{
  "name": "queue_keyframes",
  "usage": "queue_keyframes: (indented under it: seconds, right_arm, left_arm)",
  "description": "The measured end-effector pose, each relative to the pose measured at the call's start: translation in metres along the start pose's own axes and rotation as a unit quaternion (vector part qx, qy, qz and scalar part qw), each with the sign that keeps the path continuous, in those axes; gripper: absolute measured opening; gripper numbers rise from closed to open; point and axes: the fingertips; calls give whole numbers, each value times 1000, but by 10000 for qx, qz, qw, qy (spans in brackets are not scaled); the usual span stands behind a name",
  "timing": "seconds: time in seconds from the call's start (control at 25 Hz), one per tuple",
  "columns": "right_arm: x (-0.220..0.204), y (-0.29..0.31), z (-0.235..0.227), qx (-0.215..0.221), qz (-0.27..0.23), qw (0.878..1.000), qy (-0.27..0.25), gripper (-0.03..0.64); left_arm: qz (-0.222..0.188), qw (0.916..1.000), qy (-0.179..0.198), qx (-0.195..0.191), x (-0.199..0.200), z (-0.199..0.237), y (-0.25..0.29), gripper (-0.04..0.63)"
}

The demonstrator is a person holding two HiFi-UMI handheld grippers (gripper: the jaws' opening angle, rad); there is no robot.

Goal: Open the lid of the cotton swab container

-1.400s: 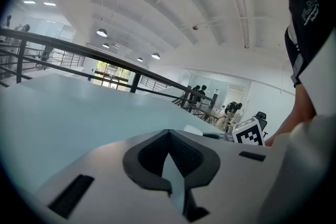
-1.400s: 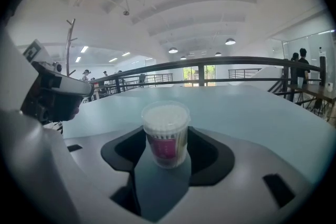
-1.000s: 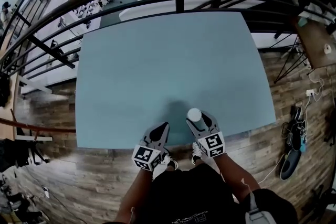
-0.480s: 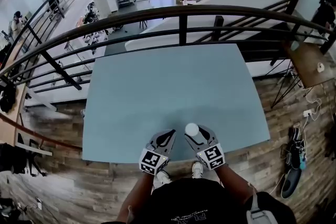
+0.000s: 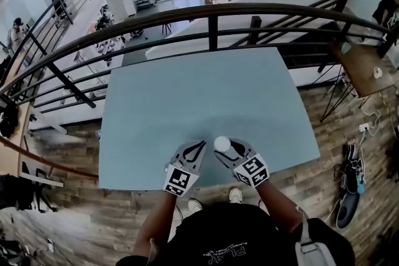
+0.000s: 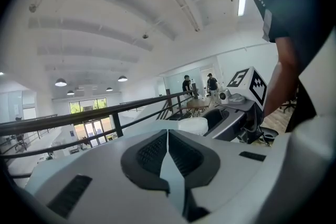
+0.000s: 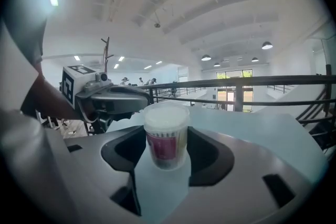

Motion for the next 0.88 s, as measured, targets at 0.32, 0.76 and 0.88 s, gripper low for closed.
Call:
queue_keyframes:
  seconds: [0.32, 0.76, 0.88]
  right_arm:
    - [-3, 2, 1, 261, 206, 9993, -155, 252]
    - [-14, 8, 12, 443, 407, 9978, -276, 252]
    - [-14, 10, 18, 512, 466, 9967, -418, 252]
  left_arm:
    - [481, 9869, 1463, -481, -6, -21, 0, 111]
    - [1332, 9203, 3603, -745, -24, -44, 4, 172]
    - [1425, 9124, 3756, -776, -26, -44, 2, 180]
Point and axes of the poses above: the fingertips, and each gripper's own axes: y forward along the fingers, z to its left, x out of its top, and after that the axes turned 2 degrees about z, right-handed
